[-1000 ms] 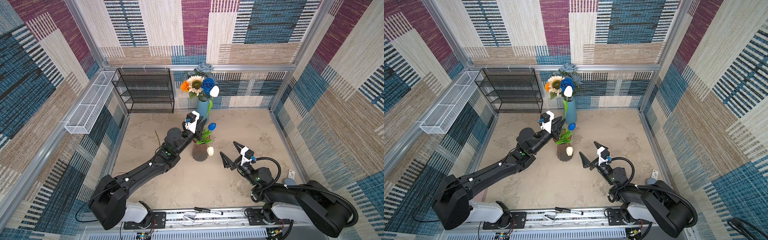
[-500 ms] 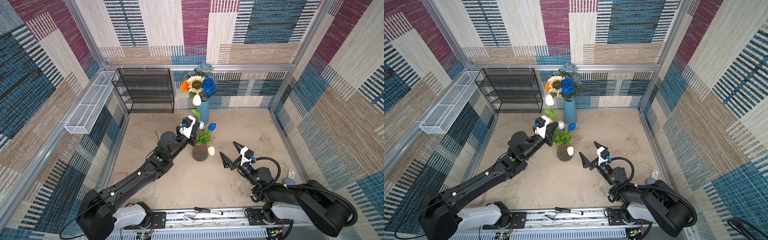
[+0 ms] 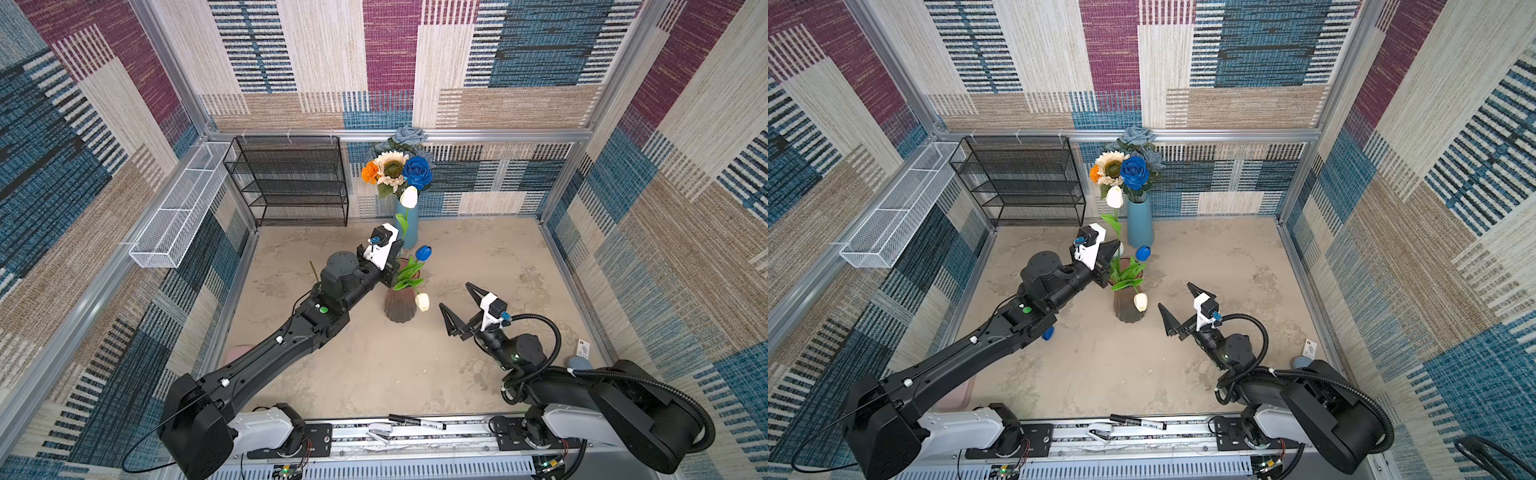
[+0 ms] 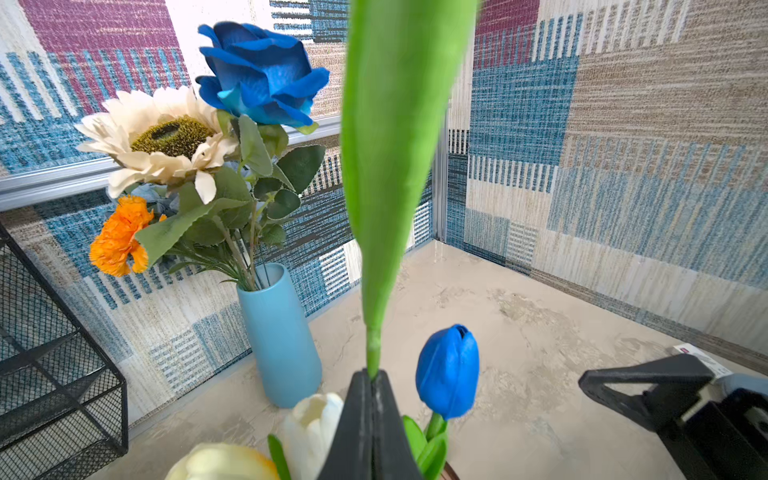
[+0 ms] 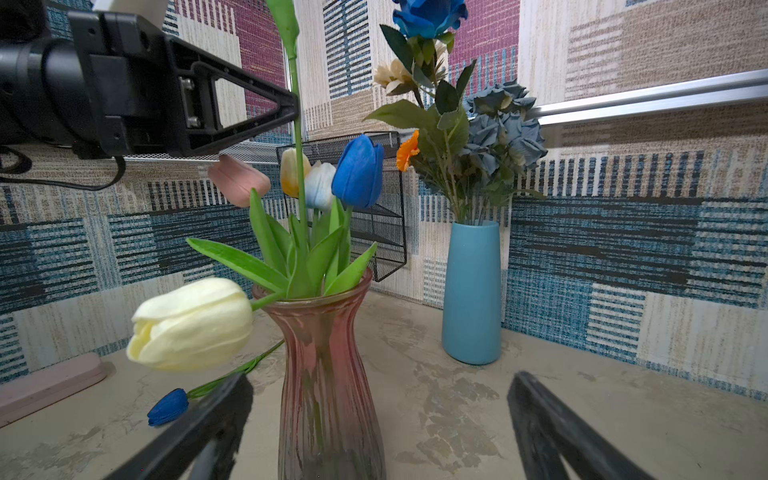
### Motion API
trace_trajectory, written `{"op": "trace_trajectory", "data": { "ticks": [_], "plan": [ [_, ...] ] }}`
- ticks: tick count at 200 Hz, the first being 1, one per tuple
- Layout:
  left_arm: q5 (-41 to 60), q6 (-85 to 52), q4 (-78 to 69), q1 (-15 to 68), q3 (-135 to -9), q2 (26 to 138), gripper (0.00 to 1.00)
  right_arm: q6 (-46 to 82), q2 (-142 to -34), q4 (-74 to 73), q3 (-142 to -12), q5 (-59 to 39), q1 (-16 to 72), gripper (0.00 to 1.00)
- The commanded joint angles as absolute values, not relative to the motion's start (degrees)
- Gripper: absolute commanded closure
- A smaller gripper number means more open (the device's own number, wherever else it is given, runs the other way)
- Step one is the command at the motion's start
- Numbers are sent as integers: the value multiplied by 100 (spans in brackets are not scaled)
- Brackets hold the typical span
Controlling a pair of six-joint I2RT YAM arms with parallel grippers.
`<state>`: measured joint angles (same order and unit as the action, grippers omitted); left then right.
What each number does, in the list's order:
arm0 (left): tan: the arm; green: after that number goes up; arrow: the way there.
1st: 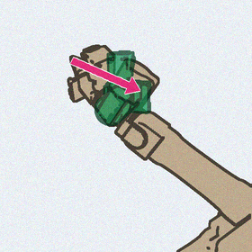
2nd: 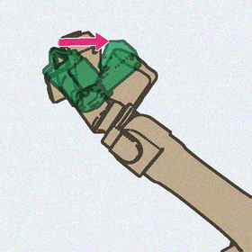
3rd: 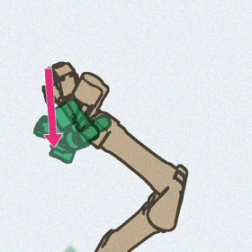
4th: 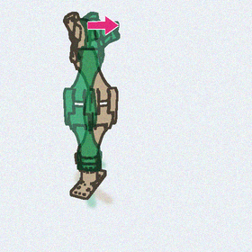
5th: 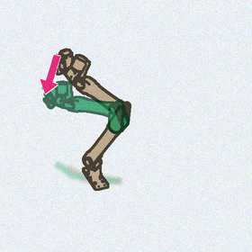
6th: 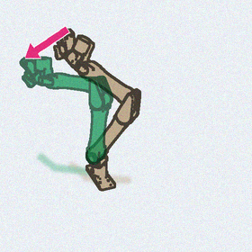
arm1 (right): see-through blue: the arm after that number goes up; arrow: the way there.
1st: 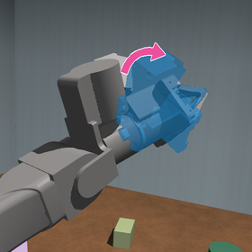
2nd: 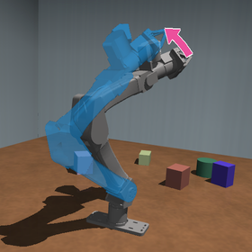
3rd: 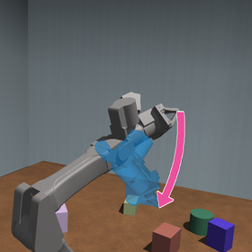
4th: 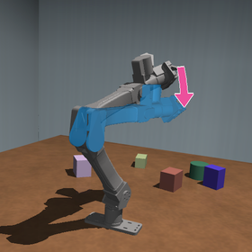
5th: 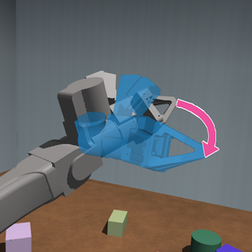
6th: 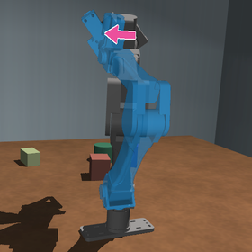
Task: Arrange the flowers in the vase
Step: 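Lower the white tulip stem into the pink vase with the left gripper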
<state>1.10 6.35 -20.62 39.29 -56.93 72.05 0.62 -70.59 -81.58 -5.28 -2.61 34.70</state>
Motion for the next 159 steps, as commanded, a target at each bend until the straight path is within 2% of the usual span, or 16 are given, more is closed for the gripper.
{"op": "trace_trajectory", "data": {
  "ticks": [1,17,48,96,159],
  "plan": [
    [522,609,-2298,3929,-5783,7275,100,122,-7091,-8391,-571,-325,3474,0],
    [706,650,-2612,3929,-5694,7367,100,127,-7121,-8395,-588,-342,3474,0],
    [468,691,-2955,3928,-5690,7579,100,119,-7119,-8406,-580,-334,3472,0],
    [546,753,-2957,3929,-5986,7584,100,114,-7120,-8410,-580,-311,3472,0],
    [158,875,-3050,3929,-5839,7438,100,114,-7115,-8406,-571,-303,3477,0]
  ]
}}
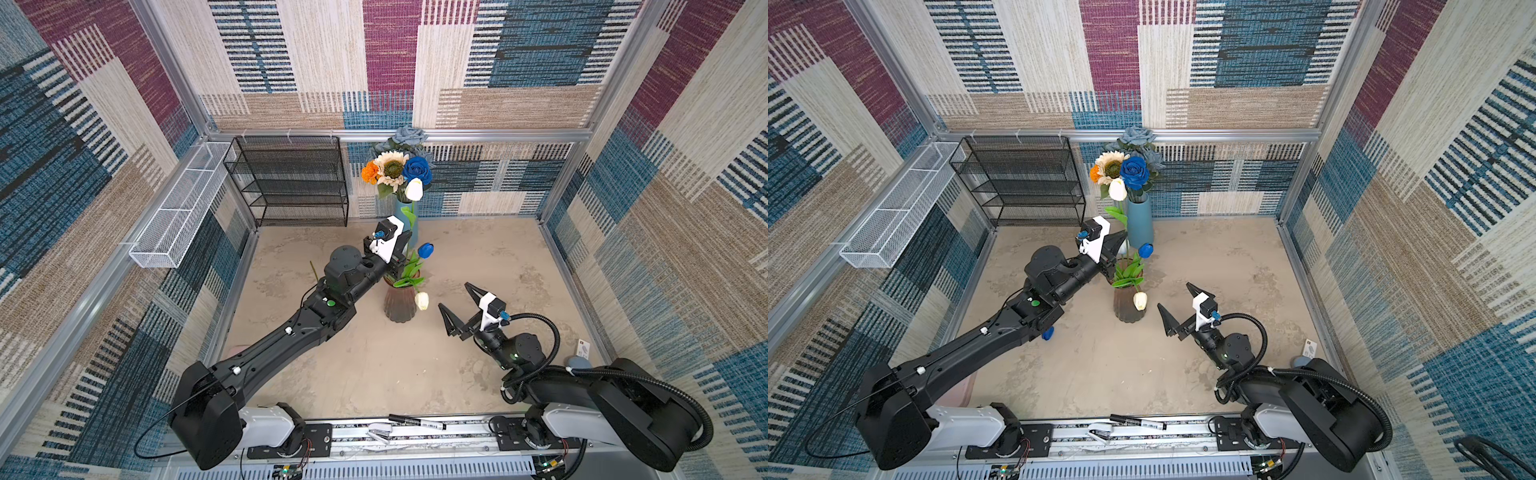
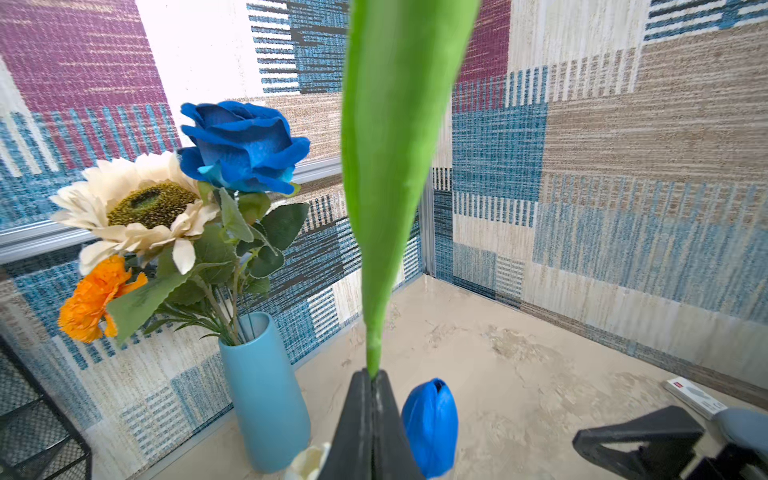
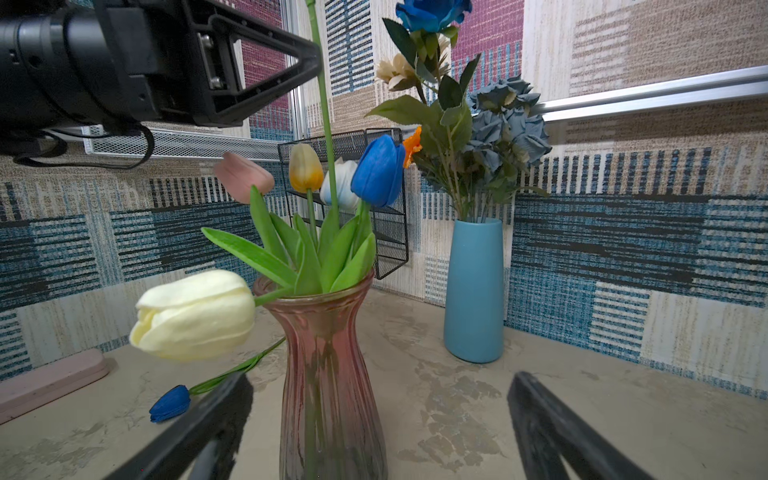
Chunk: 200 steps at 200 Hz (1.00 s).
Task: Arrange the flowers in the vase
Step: 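Lower the white tulip stem into the pink vase with the left gripper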
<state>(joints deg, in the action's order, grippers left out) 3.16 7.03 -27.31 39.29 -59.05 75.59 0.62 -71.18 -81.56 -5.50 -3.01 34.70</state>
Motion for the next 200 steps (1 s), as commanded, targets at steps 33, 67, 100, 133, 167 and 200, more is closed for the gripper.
{"op": "trace_trajectory", "data": {
  "ticks": [33,67,100,133,167,200],
  "plan": [
    [279,870,-2805,3928,-5994,7207,100,132,-7154,-8422,-589,-320,3474,1],
    [254,905,-2792,3929,-5988,7186,100,123,-7163,-8417,-589,-348,3477,0],
    [216,973,-3011,3929,-5949,7374,100,128,-7142,-8425,-589,-351,3470,0],
    [145,1106,-3280,3929,-5979,7704,100,114,-7120,-8429,-573,-330,3472,0],
    [139,987,-3373,3929,-5961,7900,100,71,-7046,-8394,-554,-273,3473,0],
    [17,920,-3261,3922,-5808,7963,100,71,-7027,-8393,-545,-264,3474,0]
  ]
}}
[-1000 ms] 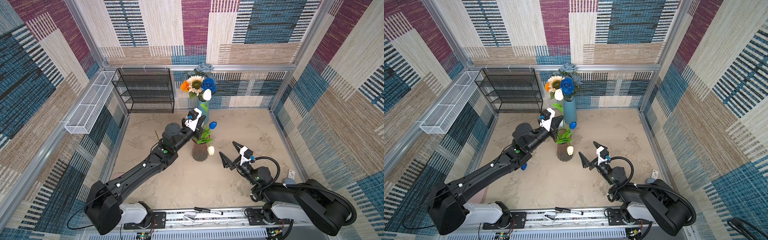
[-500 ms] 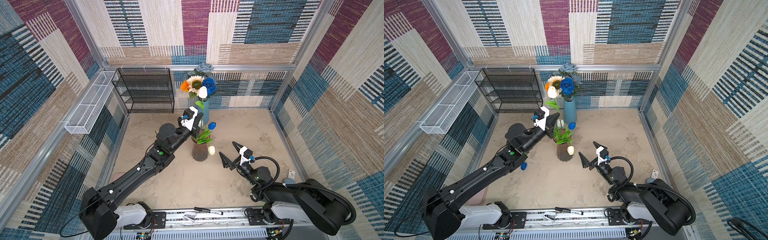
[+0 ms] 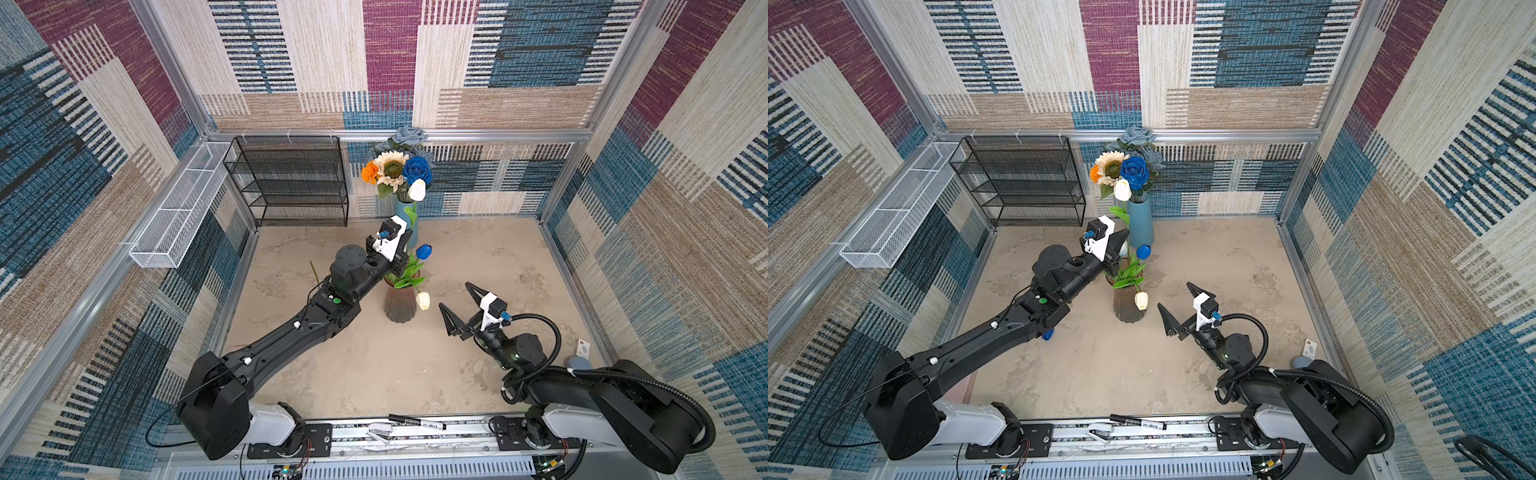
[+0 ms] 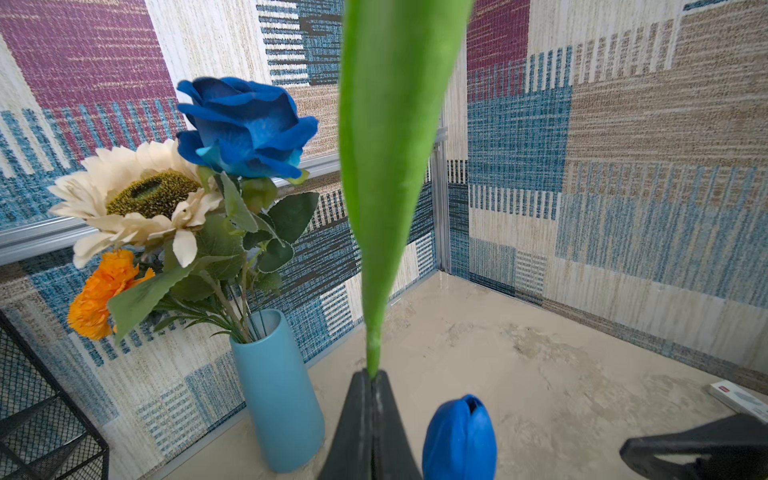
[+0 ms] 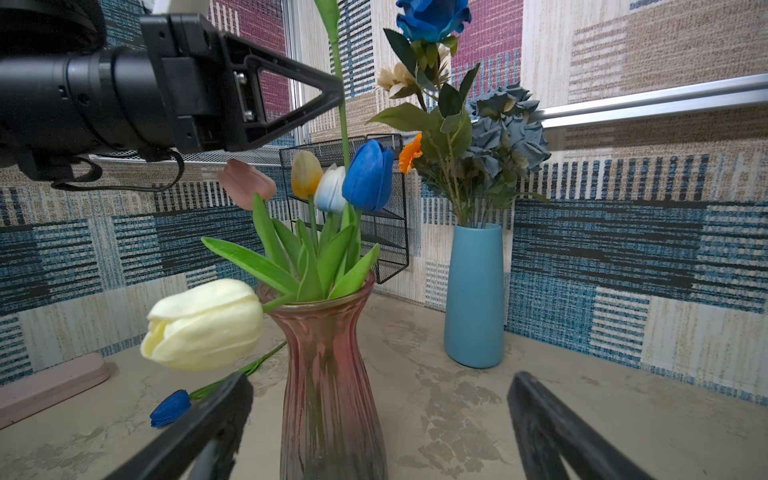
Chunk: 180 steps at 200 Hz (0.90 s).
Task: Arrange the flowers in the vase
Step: 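Lower the white tulip stem into the pink vase with the left gripper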
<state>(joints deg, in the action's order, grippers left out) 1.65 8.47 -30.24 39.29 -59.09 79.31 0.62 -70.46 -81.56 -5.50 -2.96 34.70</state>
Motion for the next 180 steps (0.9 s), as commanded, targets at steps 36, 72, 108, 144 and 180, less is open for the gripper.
{"op": "trace_trajectory", "data": {
  "ticks": [36,72,108,144,180],
  "plan": [
    [-192,957,-3218,3920,-5572,7954,100,79,-7031,-8394,-553,-280,3471,0],
    [-284,929,-2954,3907,-5454,7888,100,79,-7058,-8391,-560,-271,3472,0],
    [-296,870,-2857,3902,-5335,7772,100,88,-7086,-8401,-571,-303,3472,0],
    [-210,892,-2659,3902,-5437,7689,95,94,-7093,-8400,-571,-307,3475,0],
    [-35,898,-2227,3902,-5668,7752,62,90,-7099,-8391,-580,-302,3472,0]
  ]
}}
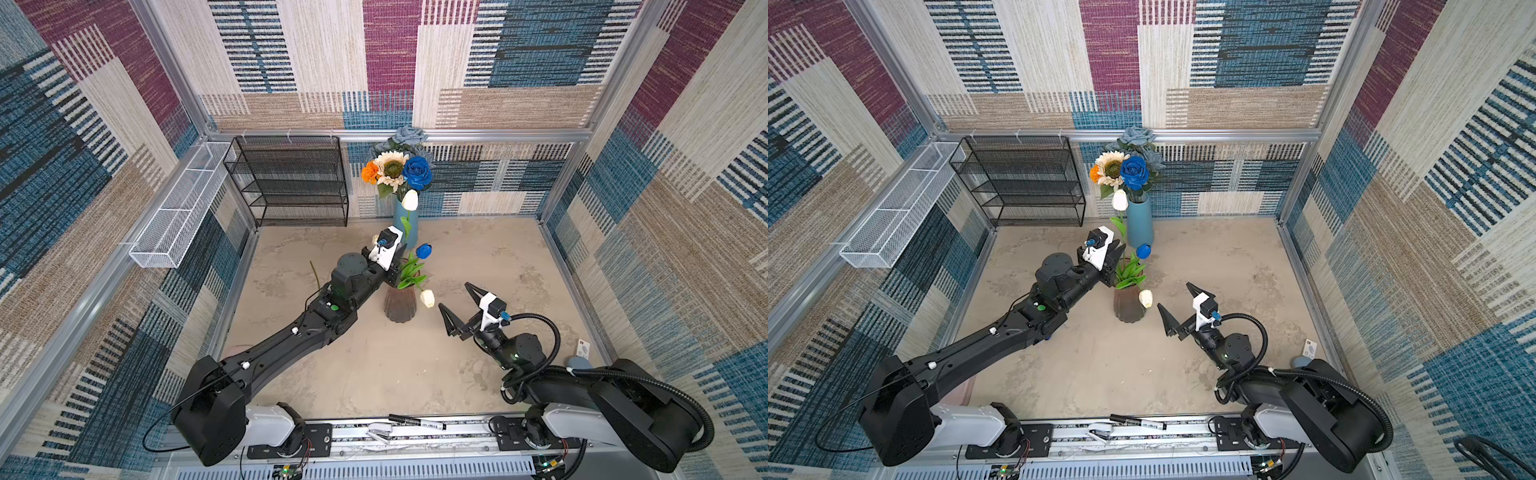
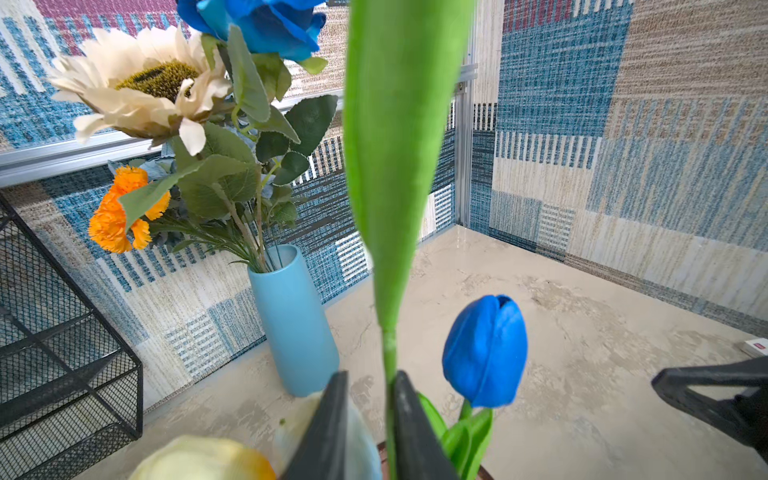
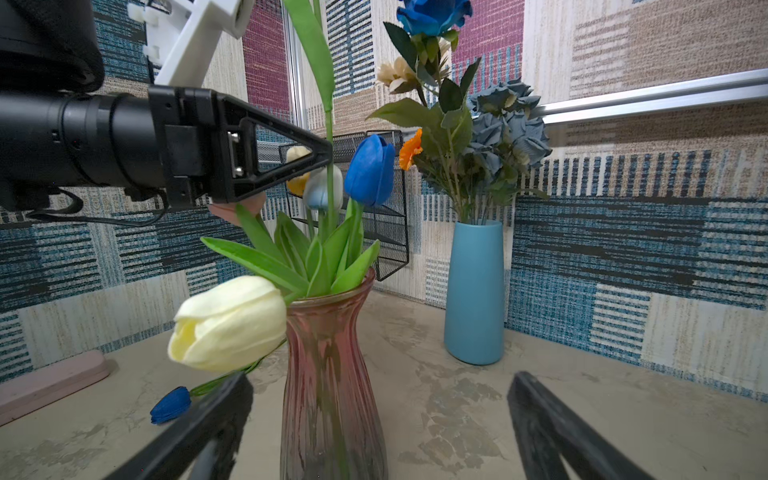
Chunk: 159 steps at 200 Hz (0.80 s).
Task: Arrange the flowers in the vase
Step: 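Lower the white tulip stem into the pink vase with the left gripper, then open the left gripper and draw it back from the vase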
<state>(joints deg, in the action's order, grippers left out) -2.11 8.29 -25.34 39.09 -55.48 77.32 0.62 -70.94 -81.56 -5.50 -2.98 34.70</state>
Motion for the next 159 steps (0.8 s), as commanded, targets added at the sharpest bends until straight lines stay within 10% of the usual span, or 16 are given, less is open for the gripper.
{"op": "trace_trajectory", "data": {
  "ticks": [1,159],
  "plan": [
    [-35,897,-2225,3902,-5673,7748,62,94,-7100,-8388,-580,-305,3472,0],
    [67,1779,2764,3885,-7979,8101,76,114,-7119,-8407,-580,-305,3472,0]
  ]
}}
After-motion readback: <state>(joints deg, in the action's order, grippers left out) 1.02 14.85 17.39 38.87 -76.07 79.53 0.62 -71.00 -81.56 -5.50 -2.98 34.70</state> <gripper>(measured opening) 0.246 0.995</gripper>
